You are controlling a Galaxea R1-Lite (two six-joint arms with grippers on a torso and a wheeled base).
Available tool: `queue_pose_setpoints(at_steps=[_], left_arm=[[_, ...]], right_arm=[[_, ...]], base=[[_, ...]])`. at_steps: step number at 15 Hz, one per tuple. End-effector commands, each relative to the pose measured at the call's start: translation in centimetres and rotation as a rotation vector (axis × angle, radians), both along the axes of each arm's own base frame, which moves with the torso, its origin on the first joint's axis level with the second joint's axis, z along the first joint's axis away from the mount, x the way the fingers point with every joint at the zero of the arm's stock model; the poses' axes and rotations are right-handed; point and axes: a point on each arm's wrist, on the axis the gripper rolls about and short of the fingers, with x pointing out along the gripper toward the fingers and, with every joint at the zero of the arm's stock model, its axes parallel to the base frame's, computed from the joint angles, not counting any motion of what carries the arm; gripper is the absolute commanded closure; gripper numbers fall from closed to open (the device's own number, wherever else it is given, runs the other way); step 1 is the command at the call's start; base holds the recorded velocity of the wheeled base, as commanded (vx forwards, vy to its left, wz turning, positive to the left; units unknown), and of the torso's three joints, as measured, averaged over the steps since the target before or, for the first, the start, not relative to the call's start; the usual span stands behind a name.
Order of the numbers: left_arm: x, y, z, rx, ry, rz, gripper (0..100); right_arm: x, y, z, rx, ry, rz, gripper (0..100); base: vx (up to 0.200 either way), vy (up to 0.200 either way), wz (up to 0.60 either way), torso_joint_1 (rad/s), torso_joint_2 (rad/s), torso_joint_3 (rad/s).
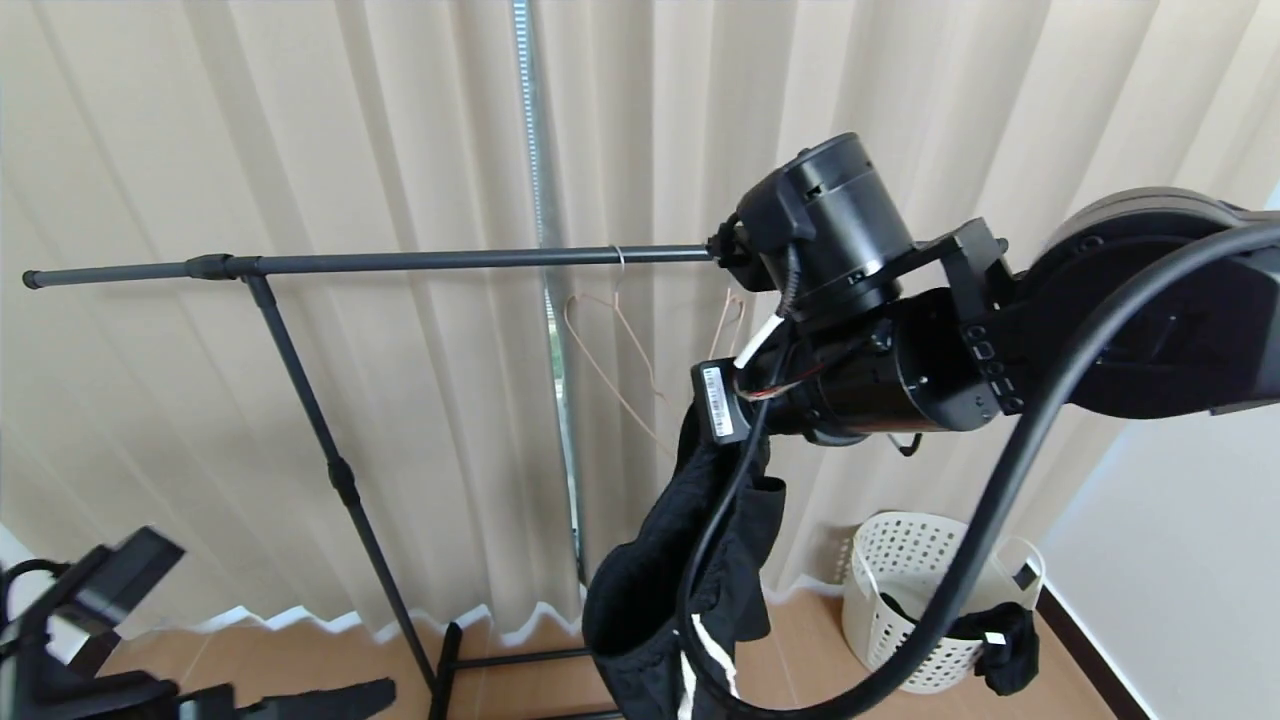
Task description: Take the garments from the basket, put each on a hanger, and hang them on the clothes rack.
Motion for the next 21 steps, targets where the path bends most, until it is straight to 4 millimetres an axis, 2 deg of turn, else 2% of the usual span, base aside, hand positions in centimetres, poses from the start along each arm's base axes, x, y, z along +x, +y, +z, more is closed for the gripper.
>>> queue_pose_setpoints(at_steps=[1,2,3,4,7,10,13,17,18,20,21], left_arm=[[5.7,-5.5,-1.4,0.055,0.214,-0.084,0],[6.9,-6.4,-1.9,0.072,0.239,-0.09,0],[7.3,-6.7,-2.2,0.078,0.251,-0.095,0],[8.8,-8.0,-2.7,0.096,0.268,-0.101,0],[10.3,-9.0,-2.5,0.095,0.258,-0.087,0],[10.8,-9.2,-3.3,0.126,0.271,-0.063,0],[10.8,-9.4,-4.9,0.201,0.296,-0.033,0],[9.7,-9.3,-6.1,0.257,0.321,-0.042,0],[9.4,-9.4,-6.3,0.271,0.322,-0.047,100],[9.2,-9.5,-6.2,0.279,0.315,-0.046,100],[8.9,-9.6,-5.2,0.273,0.267,-0.046,100]], right_arm=[[0.8,2.7,-1.9,-0.001,0.026,0.002,100],[0.4,3.2,-2.0,0.013,0.03,0.006,100],[0.4,3.3,-1.9,0.019,0.029,0.007,100],[-0.4,3.8,-1.5,0.041,0.028,0.021,100],[-1.9,4.0,0.1,0.095,0.01,0.041,100],[-4.1,3.8,1.9,0.144,-0.01,0.073,100],[-5.1,3.4,3.2,0.178,-0.027,0.089,100],[-4.8,2.6,3.7,0.186,-0.042,0.061,100],[-4.0,2.1,3.5,0.178,-0.042,0.028,100],[-3.1,1.3,3.3,0.172,-0.04,-0.004,100],[-2.3,-0.2,2.8,0.153,-0.03,-0.049,100]], base=[[0.0,0.0,0.0,0.0,0.0,0.0],[0.0,0.0,0.0,0.0,0.0,0.0],[0.0,0.0,0.0,0.0,0.0,0.0],[0.0,0.0,0.0,0.0,0.0,0.0],[0.0,0.0,0.0,0.0,0.0,0.0],[0.0,0.0,0.0,0.0,0.0,0.0],[0.0,0.0,0.0,0.0,0.0,0.0],[0.0,0.0,0.0,0.0,0.0,0.0],[0.0,0.0,0.0,0.0,0.0,0.0],[0.0,0.0,0.0,0.0,0.0,0.0],[0.0,0.0,0.0,0.0,0.0,0.0]])
